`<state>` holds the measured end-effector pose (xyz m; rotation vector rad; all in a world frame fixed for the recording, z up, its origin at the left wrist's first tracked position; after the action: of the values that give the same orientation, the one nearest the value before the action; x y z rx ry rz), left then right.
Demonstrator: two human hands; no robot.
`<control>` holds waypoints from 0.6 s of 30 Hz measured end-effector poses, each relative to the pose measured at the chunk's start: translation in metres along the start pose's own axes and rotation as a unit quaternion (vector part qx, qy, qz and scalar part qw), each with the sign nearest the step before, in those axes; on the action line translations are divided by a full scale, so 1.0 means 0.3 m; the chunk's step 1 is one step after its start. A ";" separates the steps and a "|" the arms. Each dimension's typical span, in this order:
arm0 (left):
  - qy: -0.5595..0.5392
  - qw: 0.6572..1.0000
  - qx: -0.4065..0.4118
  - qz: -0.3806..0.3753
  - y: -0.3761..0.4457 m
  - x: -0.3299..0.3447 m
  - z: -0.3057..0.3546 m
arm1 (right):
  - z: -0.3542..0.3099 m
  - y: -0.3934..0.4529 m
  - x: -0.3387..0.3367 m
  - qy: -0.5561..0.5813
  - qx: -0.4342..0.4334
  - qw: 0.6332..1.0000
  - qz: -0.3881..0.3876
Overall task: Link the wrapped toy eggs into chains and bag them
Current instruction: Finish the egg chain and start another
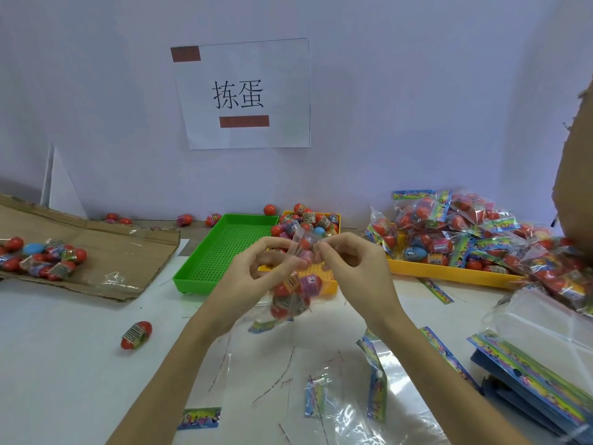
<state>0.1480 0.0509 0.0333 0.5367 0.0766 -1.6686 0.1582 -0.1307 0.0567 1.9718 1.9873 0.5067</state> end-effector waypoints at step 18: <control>0.006 0.987 -0.009 0.163 -0.004 -0.029 -0.012 | 0.041 0.000 -0.007 -0.037 0.079 0.996 0.006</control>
<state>0.1486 0.0603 0.0333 0.5156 0.0108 -1.3452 0.1638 -0.1325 0.0458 2.0623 2.0260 0.2822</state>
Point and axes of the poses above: each hand's wrist, its own y-axis towards the middle knuckle, its own x-axis out of the palm, z = x × y, the point moved 10 cm from there along y, towards the middle knuckle, and after that the axes turned 12 degrees about y, right-handed, at the moved point
